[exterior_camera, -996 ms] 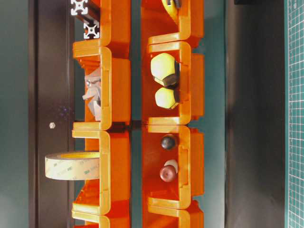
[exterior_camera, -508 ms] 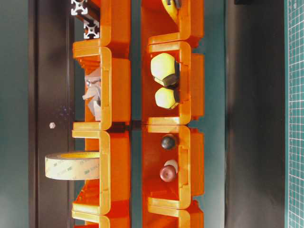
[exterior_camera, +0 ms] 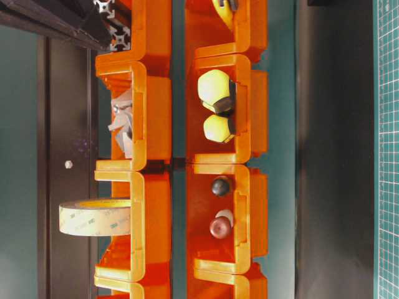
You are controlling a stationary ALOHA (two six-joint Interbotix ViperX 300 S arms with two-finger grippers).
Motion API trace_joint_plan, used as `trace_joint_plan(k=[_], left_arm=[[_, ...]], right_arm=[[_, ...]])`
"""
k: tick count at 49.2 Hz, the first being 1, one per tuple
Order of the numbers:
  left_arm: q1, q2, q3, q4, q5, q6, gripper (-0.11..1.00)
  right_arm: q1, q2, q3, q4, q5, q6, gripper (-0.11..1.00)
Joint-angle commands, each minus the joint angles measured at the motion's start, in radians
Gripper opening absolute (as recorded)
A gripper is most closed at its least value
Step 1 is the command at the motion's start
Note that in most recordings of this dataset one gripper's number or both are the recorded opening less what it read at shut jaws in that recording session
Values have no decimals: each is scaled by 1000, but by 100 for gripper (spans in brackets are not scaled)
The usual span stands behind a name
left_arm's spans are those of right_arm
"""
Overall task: Pick screwdriver from container rack with right arm.
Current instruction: 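Move the right gripper toward the yellow-black screwdriver in the rack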
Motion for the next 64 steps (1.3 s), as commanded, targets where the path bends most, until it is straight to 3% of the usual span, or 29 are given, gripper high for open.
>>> trace_joint_plan(k=[1, 15, 20, 25, 29, 35, 45, 54, 64], left_arm=[[-2, 6, -14, 3, -3, -2, 0], [-2, 8, -3, 3, -5, -5, 0], [-3, 8, -2, 3, -5, -5, 0], [-3, 9, 0, 3, -3, -5, 0], [-3, 11, 3, 3, -3, -6, 0], [-3, 11, 8, 3, -3, -8, 0], [-5, 11, 8, 3, -3, -8, 0], [-5, 11, 11, 3, -3, -8, 0], [-11, 14, 20, 3, -3, -8, 0]], right_arm=[[28, 11, -20, -31, 26, 11, -1], [64, 61, 11, -34, 35, 6, 0], [64, 72, 11, -34, 21, -6, 9], [64, 87, 11, -37, 11, 3, 32], [64, 106, 11, -57, 20, 11, 58], [84, 149, 11, -137, 74, 12, 83], [103, 204, 2, -219, 115, 58, 81], [103, 236, 18, -235, 98, 132, 81], [98, 261, 21, -255, 98, 146, 81]])
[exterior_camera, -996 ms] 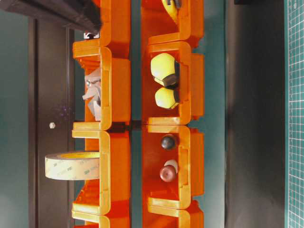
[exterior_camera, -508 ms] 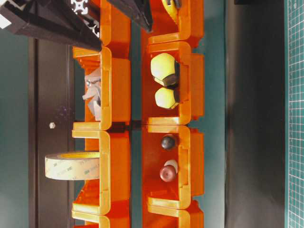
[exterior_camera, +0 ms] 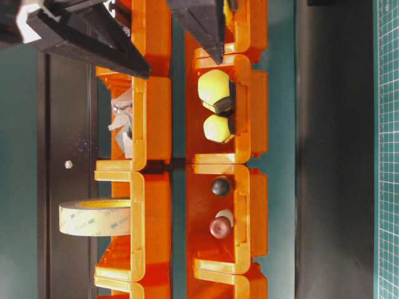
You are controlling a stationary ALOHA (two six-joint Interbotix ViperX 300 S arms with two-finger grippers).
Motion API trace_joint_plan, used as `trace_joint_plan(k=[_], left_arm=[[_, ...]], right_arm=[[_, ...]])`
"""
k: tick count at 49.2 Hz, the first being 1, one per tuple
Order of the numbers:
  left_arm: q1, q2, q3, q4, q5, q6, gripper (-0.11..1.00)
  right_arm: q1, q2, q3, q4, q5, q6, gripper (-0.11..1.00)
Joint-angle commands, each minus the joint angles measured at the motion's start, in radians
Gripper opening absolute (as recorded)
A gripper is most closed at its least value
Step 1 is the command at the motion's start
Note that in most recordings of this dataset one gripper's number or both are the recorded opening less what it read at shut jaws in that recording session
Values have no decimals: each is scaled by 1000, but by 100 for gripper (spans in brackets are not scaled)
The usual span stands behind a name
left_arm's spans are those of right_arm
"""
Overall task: Pick screwdriver from container rack with right arm.
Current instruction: 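Move the right gripper toward the yellow-black screwdriver in the rack, then close the right gripper on the yellow-black screwdriver handle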
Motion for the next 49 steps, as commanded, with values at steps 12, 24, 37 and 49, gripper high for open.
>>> trace_joint_plan(k=[12, 24, 37, 49], left_arm=[[-5, 11, 6, 3, -5, -3, 0], [-5, 6, 11, 3, -5, -3, 0], [-5, 8, 12, 3, -5, -5, 0], [-5, 8, 12, 3, -5, -5, 0]], right_arm=[[-31, 34, -6, -57, -3, 8, 81], [-81, 41, 23, -58, -9, 18, 80], [-120, 37, 64, -69, -78, 77, 80], [-135, 41, 66, -92, -84, 98, 79]])
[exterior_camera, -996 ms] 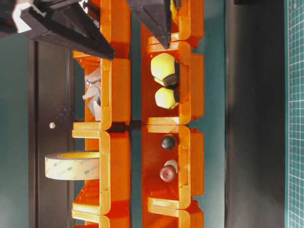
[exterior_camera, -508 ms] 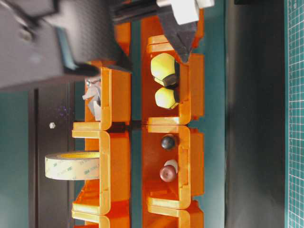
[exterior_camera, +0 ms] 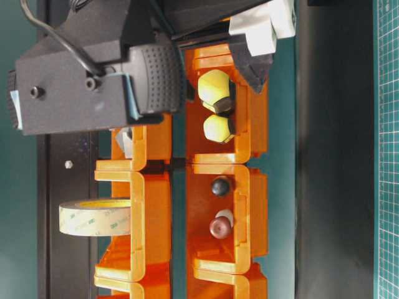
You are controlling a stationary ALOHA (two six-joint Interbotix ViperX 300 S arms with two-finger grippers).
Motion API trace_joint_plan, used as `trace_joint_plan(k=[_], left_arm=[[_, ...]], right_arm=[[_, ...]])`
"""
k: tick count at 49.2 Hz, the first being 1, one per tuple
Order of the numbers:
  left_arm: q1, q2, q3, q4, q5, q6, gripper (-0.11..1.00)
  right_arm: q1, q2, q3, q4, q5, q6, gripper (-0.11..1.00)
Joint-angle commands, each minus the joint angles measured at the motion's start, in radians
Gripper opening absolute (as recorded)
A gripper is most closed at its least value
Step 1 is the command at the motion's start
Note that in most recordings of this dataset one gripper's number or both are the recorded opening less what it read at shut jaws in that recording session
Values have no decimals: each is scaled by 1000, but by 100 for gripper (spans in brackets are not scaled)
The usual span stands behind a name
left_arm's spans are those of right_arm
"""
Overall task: Pick screwdriver from container rack with right arm.
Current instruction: 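Close the right gripper on the yellow-black screwdriver handle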
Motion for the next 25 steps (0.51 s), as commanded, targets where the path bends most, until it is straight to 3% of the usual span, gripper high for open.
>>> trace_joint_plan(k=[1, 16, 25], left_arm=[[-2, 8, -12, 3, -3, -3, 0], [-2, 6, -14, 3, -3, -3, 0], [-2, 6, -12, 2, -5, -5, 0]], right_arm=[[-6, -15, -11, -9, -9, 3, 79], [-15, -11, -17, -3, -5, 8, 71], [-14, -2, -37, 20, -6, 9, 42]])
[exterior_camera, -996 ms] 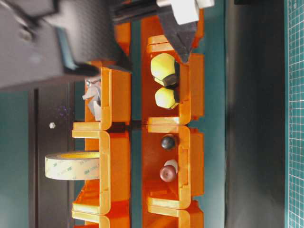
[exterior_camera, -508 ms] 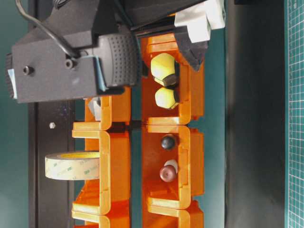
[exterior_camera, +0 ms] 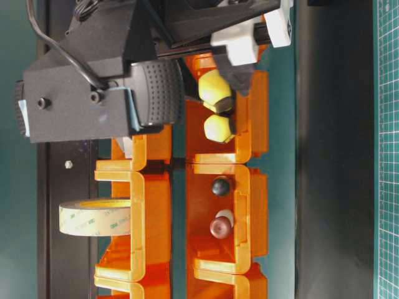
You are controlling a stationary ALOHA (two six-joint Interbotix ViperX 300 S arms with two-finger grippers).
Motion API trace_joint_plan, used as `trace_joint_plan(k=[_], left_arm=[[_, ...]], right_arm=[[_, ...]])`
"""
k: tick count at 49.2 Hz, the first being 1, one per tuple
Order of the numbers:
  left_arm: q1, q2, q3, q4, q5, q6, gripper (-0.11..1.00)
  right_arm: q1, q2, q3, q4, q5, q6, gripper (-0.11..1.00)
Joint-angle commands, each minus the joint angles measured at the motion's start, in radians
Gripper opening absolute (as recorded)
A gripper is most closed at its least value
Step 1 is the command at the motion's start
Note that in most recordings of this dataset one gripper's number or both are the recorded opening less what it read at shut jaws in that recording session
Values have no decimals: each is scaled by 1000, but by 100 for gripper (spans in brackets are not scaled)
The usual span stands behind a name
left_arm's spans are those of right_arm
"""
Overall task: Pick screwdriver from container rack with right arm.
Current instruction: 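Close the right gripper on the yellow-black screwdriver handle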
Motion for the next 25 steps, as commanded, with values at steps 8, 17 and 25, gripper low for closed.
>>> trace_joint_plan(k=[8, 17, 25], left_arm=[[-2, 6, -12, 3, -8, -14, 0], [-2, 8, -12, 3, -6, -57, 0], [-2, 6, -14, 3, -6, -60, 0]], right_arm=[[3, 6, -63, 29, 9, 11, 42], [6, 8, -86, 31, 41, 9, 42], [21, 8, -106, 31, 61, 3, 41]])
